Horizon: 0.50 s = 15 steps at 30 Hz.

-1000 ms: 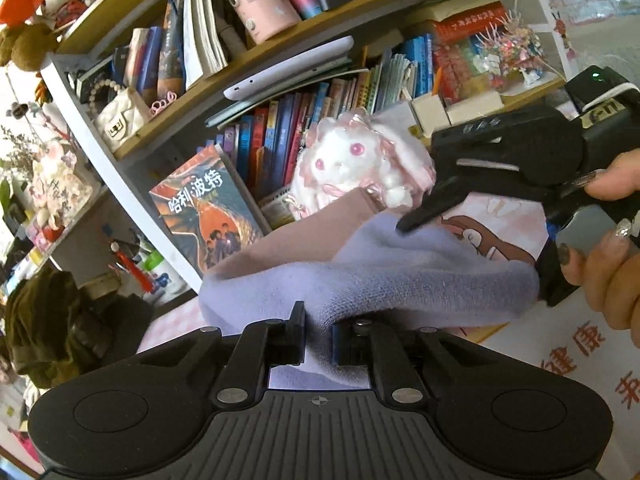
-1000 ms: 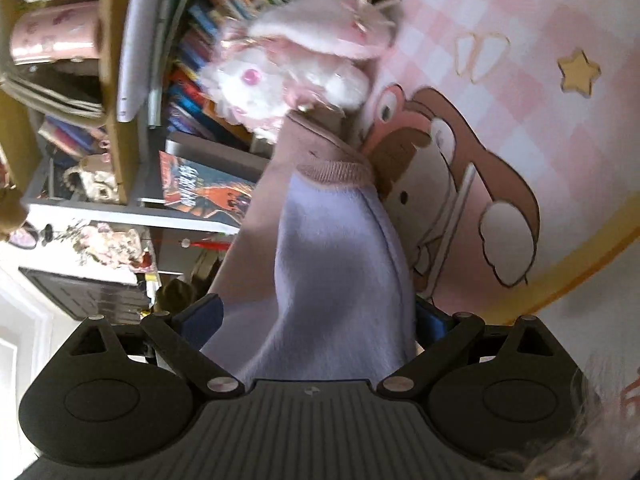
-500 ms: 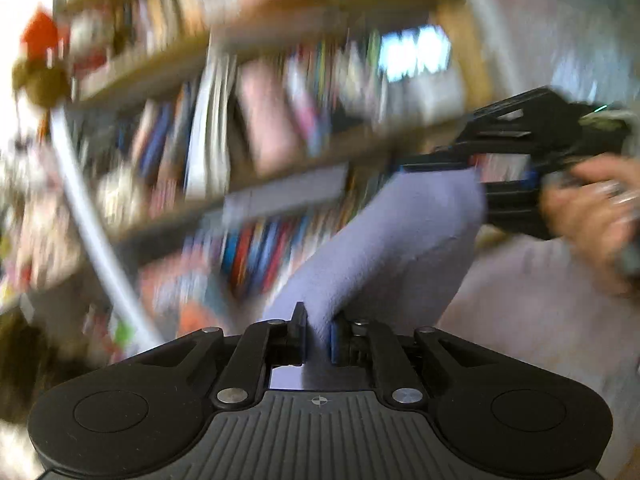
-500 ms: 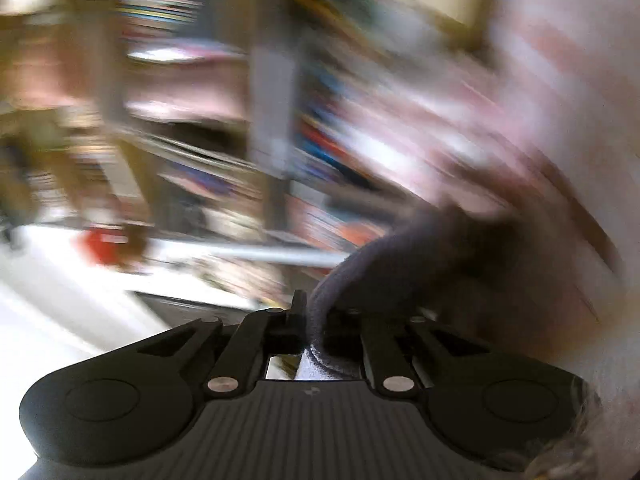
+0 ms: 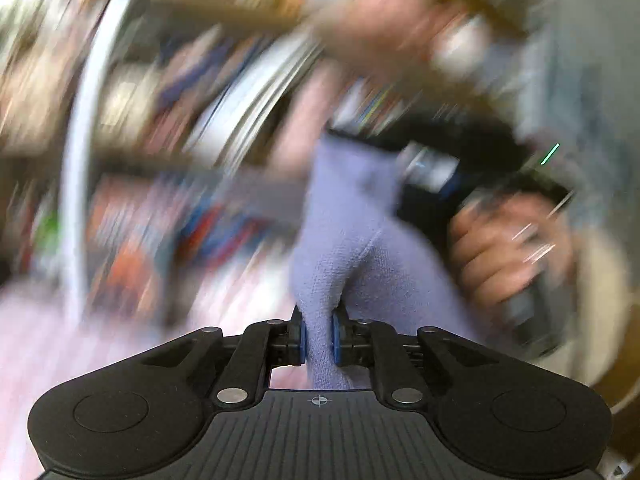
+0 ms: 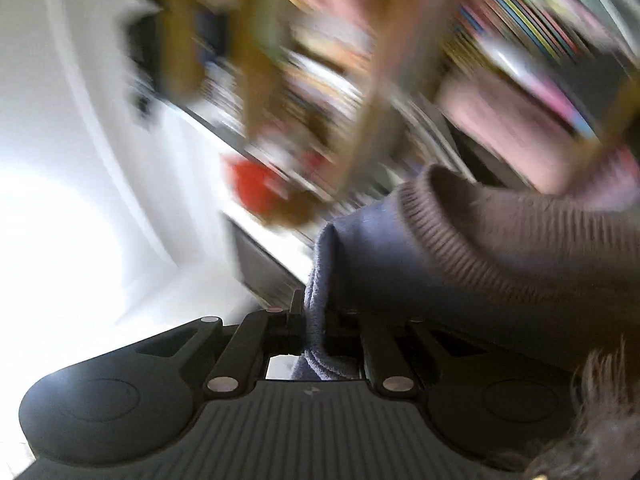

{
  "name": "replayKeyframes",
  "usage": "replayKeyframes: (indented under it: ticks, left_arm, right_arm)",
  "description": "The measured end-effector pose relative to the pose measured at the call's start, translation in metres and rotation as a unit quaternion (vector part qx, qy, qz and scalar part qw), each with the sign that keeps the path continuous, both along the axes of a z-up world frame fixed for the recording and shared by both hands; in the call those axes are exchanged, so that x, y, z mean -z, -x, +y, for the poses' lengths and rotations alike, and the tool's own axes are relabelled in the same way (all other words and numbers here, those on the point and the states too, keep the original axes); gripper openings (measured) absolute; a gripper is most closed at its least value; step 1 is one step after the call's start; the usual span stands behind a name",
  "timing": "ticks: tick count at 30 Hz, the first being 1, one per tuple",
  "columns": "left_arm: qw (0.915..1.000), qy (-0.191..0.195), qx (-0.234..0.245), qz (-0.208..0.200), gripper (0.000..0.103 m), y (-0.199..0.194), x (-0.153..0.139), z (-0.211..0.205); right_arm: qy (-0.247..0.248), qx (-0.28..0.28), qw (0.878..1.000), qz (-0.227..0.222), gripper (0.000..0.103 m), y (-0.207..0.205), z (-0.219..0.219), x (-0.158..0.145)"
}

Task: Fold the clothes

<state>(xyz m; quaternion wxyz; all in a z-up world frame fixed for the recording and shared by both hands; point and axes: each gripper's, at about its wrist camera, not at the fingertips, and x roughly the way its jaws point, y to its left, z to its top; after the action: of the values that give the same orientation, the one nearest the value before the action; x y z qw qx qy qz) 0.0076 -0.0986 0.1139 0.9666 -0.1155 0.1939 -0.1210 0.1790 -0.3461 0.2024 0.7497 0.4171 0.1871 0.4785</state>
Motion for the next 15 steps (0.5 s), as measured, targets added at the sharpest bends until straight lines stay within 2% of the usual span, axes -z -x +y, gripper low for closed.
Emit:
replayKeyframes:
  ticks: [2,5,7,10,12,13,14,15]
  left_arm:
    - [0.9962,-0.02,-0.031,0.079,0.012,-0.012,0.05,0.019]
    - [0.9836,-0.05,-0.07,0.158,0.015,-0.017,0.098,0.049]
    - [0.9785,-0.051,-0.092,0.178,0.016,-0.012,0.106,0.067]
    - [0.9756,-0.063,-0.107,0.181,0.019,-0.006,0.103,0.087]
    - [0.9738,-0.081,-0.122,0.174,0.024,-0.001,0.095,0.096]
    - [0.9727,-0.092,-0.132,0.168,0.031,0.001,0.091,0.1]
    - [0.9721,-0.097,-0.14,0.162,0.034,0.005,0.087,0.102]
    - [0.9714,-0.1,-0.151,0.154,0.035,0.009,0.082,0.104]
  right_arm:
    - [0.065,0.005,0.996,0.054,0.007,-0.013,0.03,0.04]
    - [0.155,0.007,0.978,0.14,0.007,-0.032,0.076,0.101]
    - [0.197,-0.002,0.969,0.15,0.007,-0.042,0.107,0.122]
    - [0.249,-0.017,0.958,0.138,0.009,-0.048,0.144,0.132]
    - [0.283,-0.029,0.95,0.13,0.023,-0.041,0.16,0.135]
    - [0.29,-0.034,0.949,0.123,0.04,-0.034,0.158,0.135]
    - [0.294,-0.039,0.948,0.115,0.048,-0.027,0.156,0.134]
    - [0.299,-0.045,0.947,0.108,0.049,-0.02,0.153,0.134]
